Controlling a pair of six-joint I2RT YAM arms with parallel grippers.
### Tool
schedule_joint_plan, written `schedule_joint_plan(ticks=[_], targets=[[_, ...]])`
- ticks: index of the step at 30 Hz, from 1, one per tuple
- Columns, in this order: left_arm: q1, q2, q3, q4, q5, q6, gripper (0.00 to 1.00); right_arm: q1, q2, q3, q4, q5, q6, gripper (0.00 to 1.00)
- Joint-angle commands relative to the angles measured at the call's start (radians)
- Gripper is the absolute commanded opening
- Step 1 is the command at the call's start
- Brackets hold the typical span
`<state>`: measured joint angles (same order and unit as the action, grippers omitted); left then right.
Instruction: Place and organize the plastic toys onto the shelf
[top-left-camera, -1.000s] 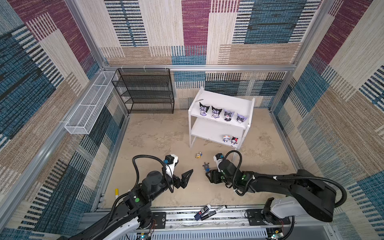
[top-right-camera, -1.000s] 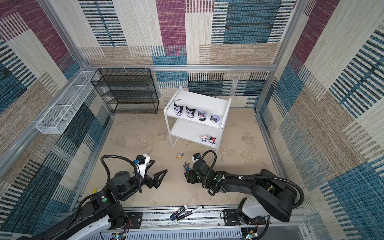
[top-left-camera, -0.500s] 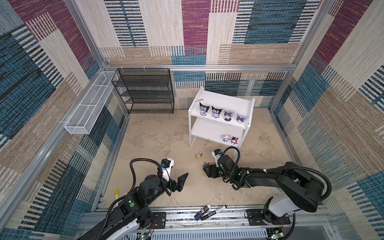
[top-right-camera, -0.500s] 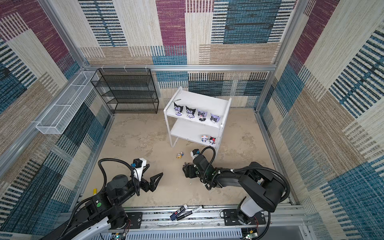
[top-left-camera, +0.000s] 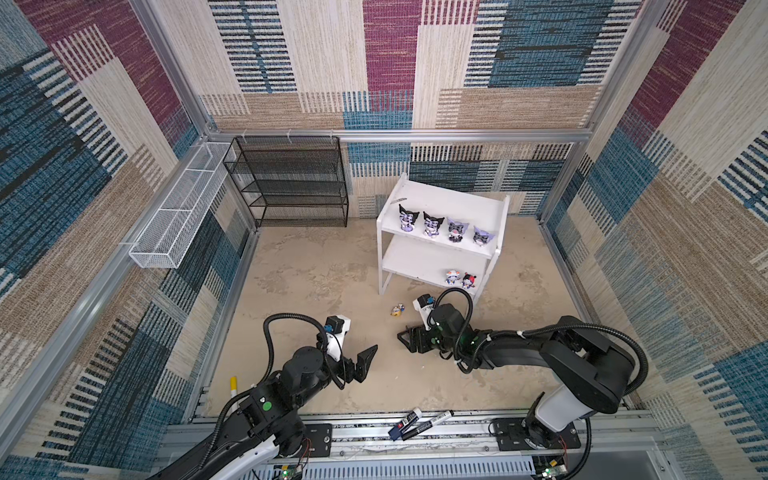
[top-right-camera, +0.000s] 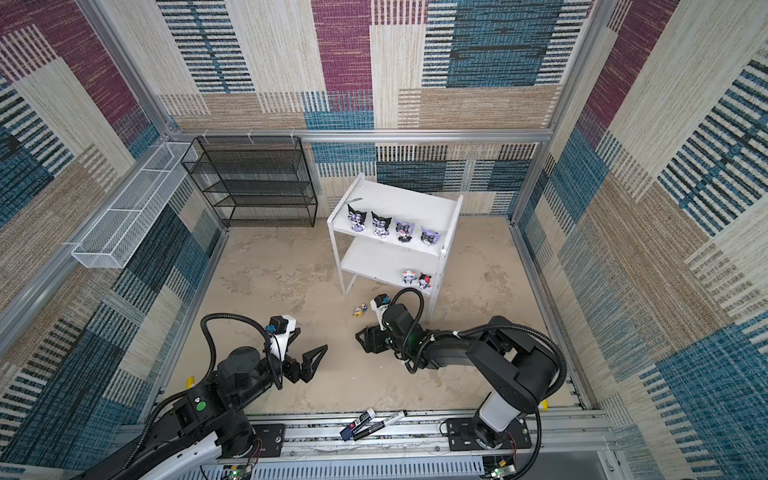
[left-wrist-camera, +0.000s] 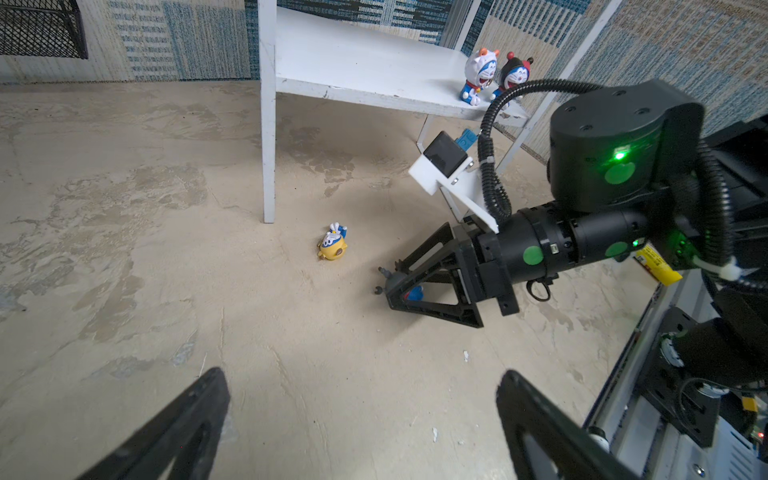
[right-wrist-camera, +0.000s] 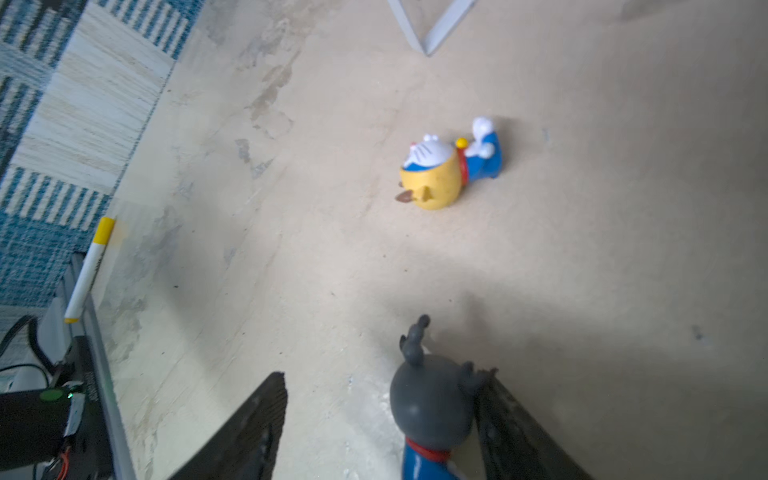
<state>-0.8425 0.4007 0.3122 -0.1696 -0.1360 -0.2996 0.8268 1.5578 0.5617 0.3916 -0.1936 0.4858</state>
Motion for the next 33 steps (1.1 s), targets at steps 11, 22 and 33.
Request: schedule_joint_plan(ticks=[11, 22, 33], targets=[[0.001, 0.000, 0.009, 0.012, -0.020, 0.007, 0.99, 0.116, -0.174, 0.003, -0.022, 0.053, -0.111, 0.74], [0.001, -0.011, 0.011, -0.035, -0.044, -0.024, 0.99, 0.101, -0.042, 0.033, -0.192, 0.125, -0.023, 0.70], [0.000, -0.020, 0.018, -0.059, -0.049, -0.033, 0.99, 0.103, 0.017, 0.068, -0.244, 0.058, 0.008, 0.68]])
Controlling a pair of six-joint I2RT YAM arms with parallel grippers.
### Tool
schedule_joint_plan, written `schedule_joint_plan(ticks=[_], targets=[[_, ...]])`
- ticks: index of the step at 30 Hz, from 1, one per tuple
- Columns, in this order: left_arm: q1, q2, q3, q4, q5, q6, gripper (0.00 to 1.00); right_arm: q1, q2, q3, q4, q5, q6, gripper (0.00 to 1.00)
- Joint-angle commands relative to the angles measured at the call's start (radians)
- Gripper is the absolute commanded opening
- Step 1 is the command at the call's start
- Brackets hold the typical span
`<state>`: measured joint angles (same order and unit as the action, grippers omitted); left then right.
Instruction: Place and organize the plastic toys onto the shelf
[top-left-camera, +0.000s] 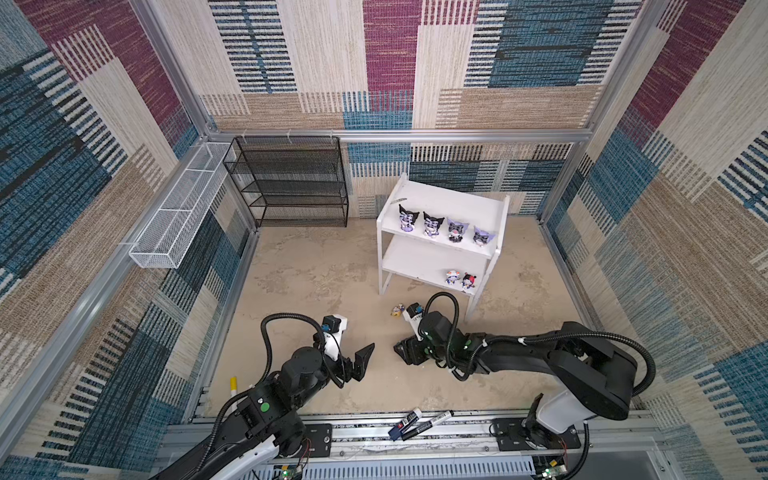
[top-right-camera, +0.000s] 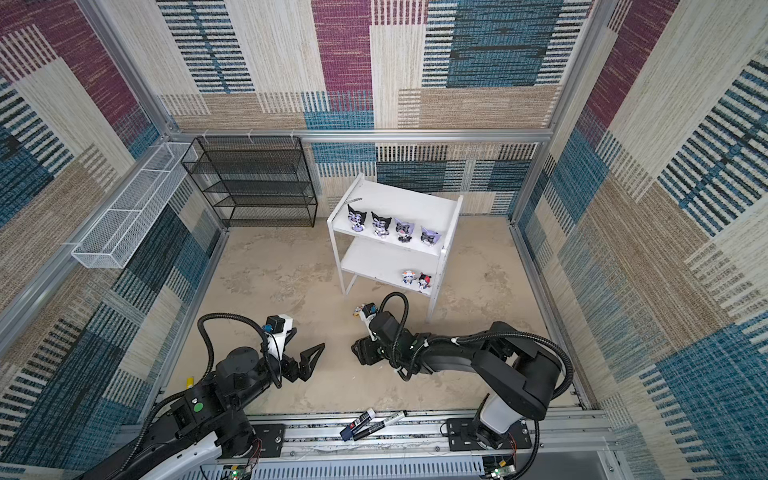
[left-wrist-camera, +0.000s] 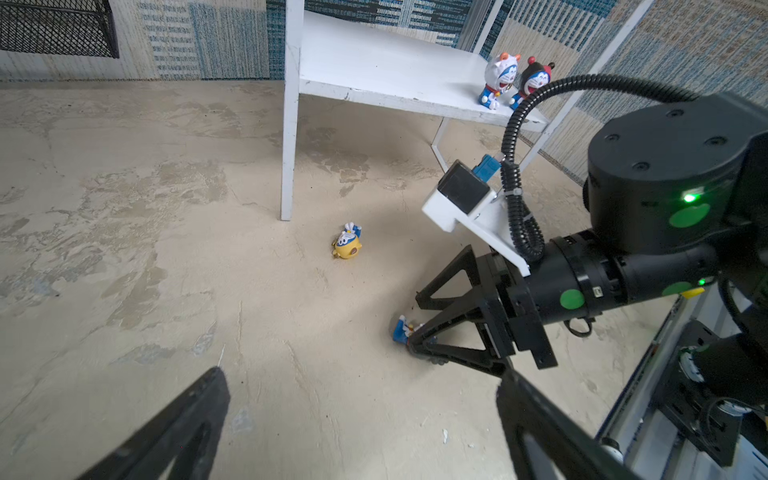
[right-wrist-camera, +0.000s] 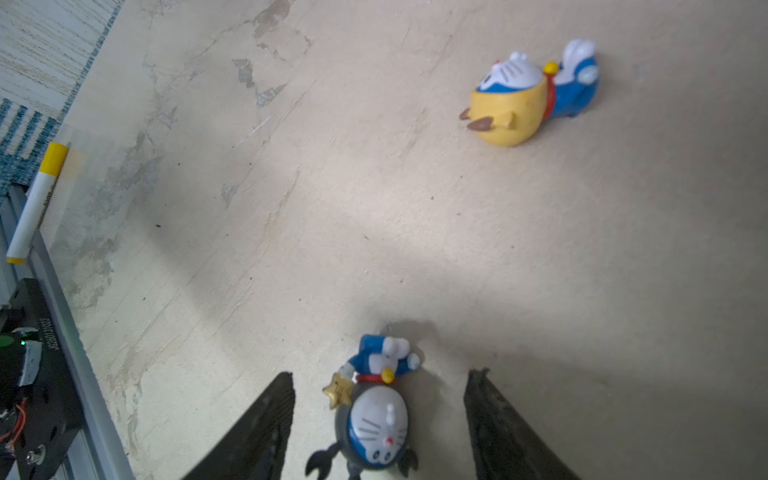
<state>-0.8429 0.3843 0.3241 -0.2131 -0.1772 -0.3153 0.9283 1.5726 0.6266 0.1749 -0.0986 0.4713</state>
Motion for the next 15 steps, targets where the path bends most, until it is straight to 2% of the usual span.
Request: schedule_joint_plan(ticks=[1, 6, 12, 15], targets=[[0.001, -0.005, 0.005, -0.015, -0.008, -0.018, 0.99, 0.007, -0.001, -0.001, -0.032, -0.055, 0.021, 0.68], [0.001, -0.004, 0.000, -0.009, -0.011, -0.020, 0.99, 0.064, 0.017, 0.031, -0.079, -0.114, 0.007, 0.69], [0.001, -0.009, 0.016, -0.029, -0.014, -0.019, 0.99, 0.129, 0.051, 0.144, -0.059, -0.182, 0.008, 0.69], [0.001, -0.021, 0.017, -0.043, -0.019, -0.021, 0.99, 0.125, 0.028, 0.168, -0.100, -0.132, -0.001, 0.69]])
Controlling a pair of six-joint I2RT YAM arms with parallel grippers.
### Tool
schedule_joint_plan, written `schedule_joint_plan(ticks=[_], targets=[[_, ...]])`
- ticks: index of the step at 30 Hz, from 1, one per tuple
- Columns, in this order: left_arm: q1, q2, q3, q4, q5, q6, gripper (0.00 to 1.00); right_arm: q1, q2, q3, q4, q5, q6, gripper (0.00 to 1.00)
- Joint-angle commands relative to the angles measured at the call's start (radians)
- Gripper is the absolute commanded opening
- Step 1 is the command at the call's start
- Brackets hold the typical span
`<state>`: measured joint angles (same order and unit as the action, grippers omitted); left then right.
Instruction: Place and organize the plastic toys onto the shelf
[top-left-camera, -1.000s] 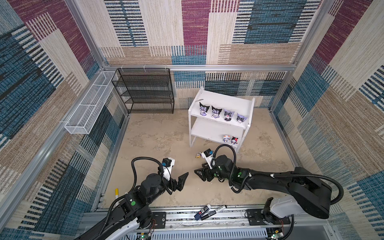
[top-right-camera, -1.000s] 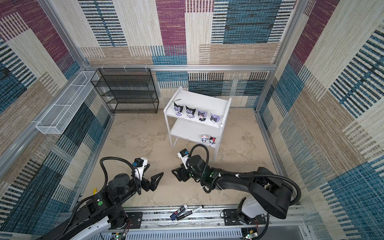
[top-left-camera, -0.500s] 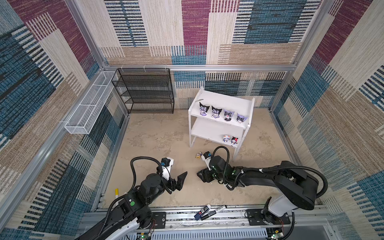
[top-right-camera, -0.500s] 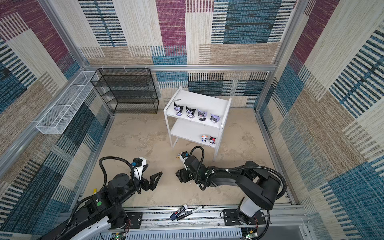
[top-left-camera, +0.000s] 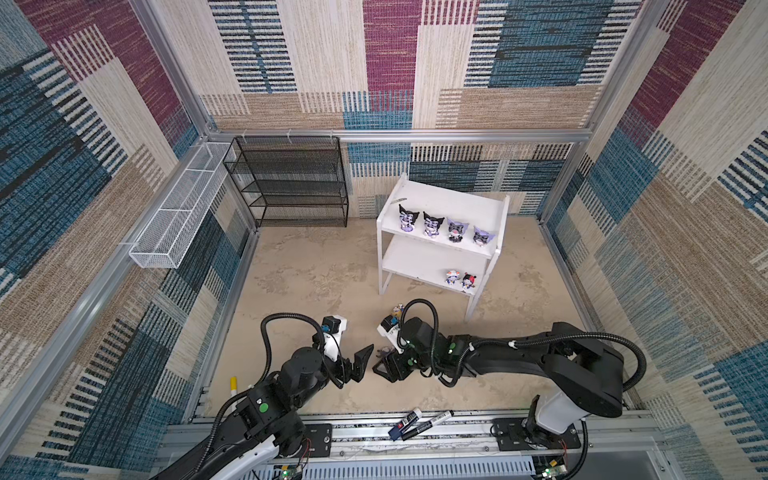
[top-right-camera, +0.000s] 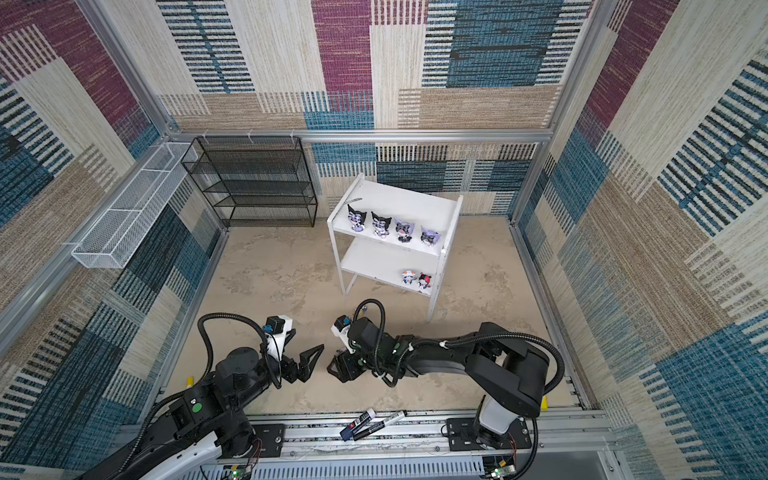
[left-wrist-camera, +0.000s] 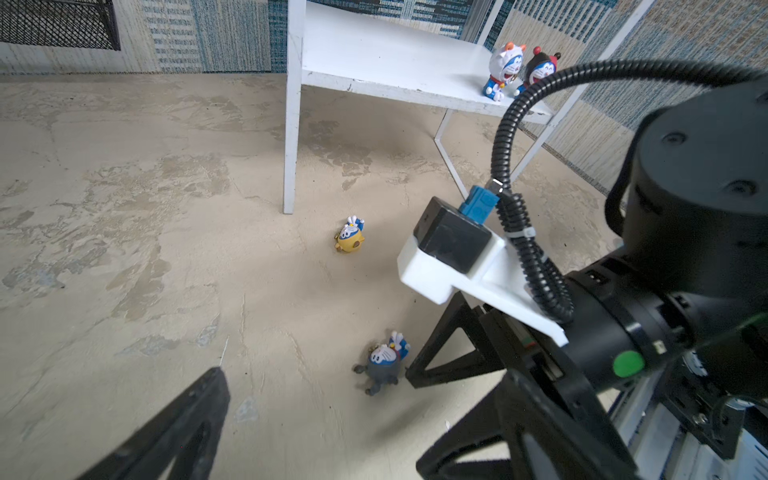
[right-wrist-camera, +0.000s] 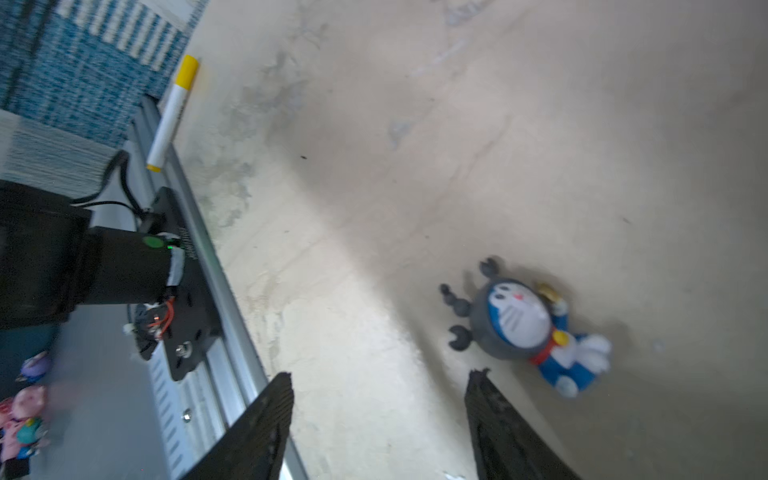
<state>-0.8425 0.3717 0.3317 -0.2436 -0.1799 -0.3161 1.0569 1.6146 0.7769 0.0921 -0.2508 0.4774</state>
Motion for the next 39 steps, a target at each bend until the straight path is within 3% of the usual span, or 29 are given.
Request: schedule_joint_plan(ticks=[1, 12, 18, 23, 32, 39], targets=[[0.000, -0.016, 0.008, -0.014, -0.018, -0.023, 0.99, -0.011, -0.020, 0.020, -0.029, 0.030, -0.012, 0.69], [0.001, -0.060, 0.017, -0.054, -0.038, -0.034, 0.99, -0.149, 0.071, 0.059, -0.034, -0.049, -0.124, 0.69], [0.001, -0.076, 0.039, -0.145, -0.112, -0.080, 0.99, -0.144, 0.160, 0.060, 0.004, -0.172, -0.179, 0.69], [0.002, -0.053, 0.067, -0.203, -0.134, -0.129, 0.99, -0.077, 0.121, 0.013, 0.026, -0.212, -0.188, 0.68], [0.000, 0.077, 0.050, -0.205, -0.024, -0.257, 0.98, -0.004, 0.030, -0.059, 0.051, -0.150, -0.108, 0.68], [0.001, 0.214, 0.010, -0.106, 0.116, -0.319, 0.87, -0.019, -0.114, -0.120, -0.033, 0.009, -0.079, 0.69]])
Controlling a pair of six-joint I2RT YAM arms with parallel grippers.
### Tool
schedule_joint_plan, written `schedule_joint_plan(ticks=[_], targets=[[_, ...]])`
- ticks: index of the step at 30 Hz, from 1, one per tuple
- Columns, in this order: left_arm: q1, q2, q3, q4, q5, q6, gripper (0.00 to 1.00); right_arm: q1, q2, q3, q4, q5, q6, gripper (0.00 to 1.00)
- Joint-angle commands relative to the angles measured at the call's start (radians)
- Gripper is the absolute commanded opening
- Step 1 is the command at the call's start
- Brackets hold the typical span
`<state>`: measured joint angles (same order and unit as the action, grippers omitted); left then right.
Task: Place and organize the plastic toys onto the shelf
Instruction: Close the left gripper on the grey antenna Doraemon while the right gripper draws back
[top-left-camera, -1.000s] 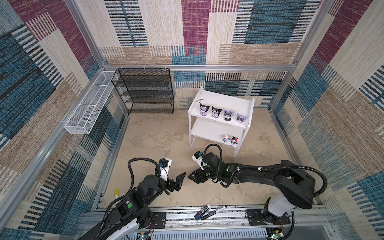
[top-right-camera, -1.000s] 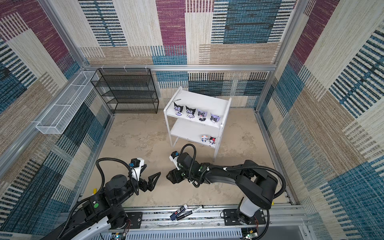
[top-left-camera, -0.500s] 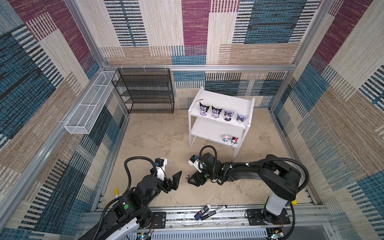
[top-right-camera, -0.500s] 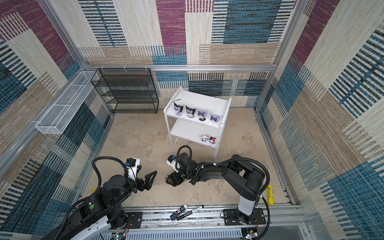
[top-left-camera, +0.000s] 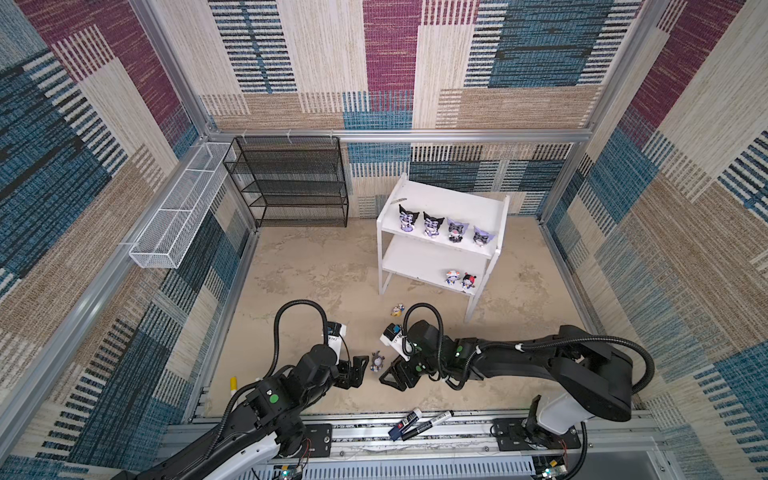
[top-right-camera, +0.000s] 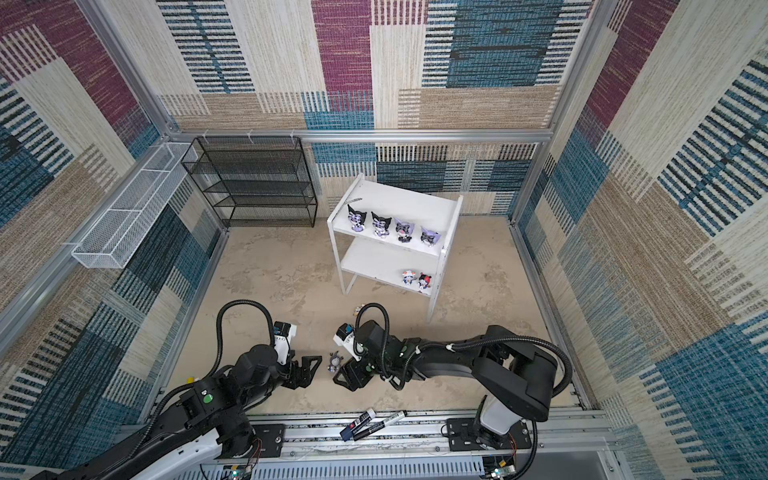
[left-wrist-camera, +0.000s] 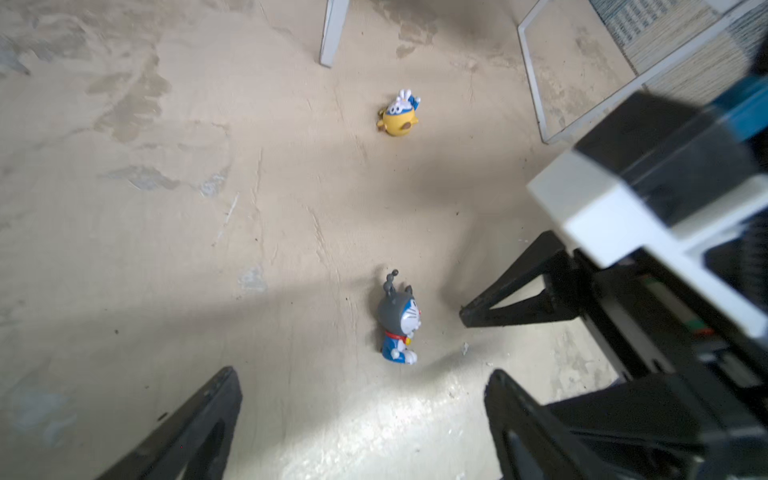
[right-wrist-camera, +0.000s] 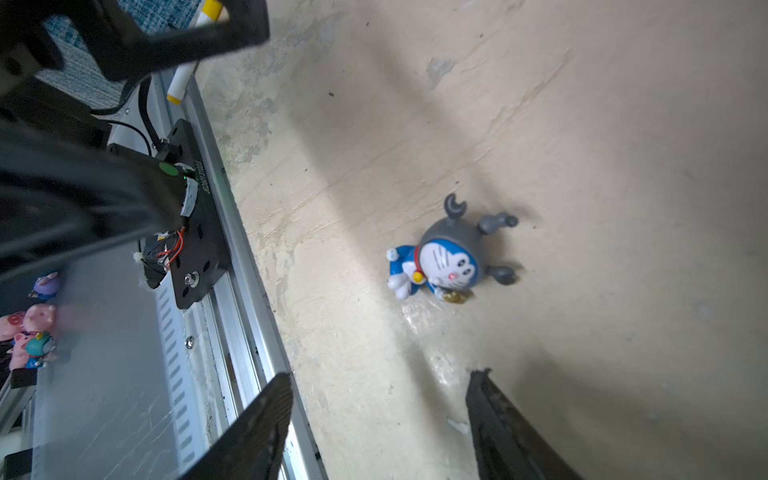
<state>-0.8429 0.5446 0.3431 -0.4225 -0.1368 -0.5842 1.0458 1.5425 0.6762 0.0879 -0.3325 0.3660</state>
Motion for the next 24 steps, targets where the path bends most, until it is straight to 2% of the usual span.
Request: schedule_joint_plan(ticks=[1, 10, 16, 24], targets=[[0.000, 0.071, 0.004, 0.080, 0.080, -0.048, 0.86, -0.013, -0.061, -0.030, -0.037, 0.108, 0.042, 0.70], [-0.007, 0.429, 0.184, 0.027, 0.082, 0.019, 0.76, -0.032, -0.263, -0.111, -0.162, 0.297, 0.106, 0.72], [-0.026, 0.627, 0.308, -0.042, 0.052, 0.029, 0.68, -0.033, -0.413, -0.152, -0.212, 0.334, 0.099, 0.75], [-0.096, 0.828, 0.447, -0.146, -0.059, 0.007, 0.66, -0.033, -0.639, -0.217, -0.239, 0.356, 0.082, 0.80]])
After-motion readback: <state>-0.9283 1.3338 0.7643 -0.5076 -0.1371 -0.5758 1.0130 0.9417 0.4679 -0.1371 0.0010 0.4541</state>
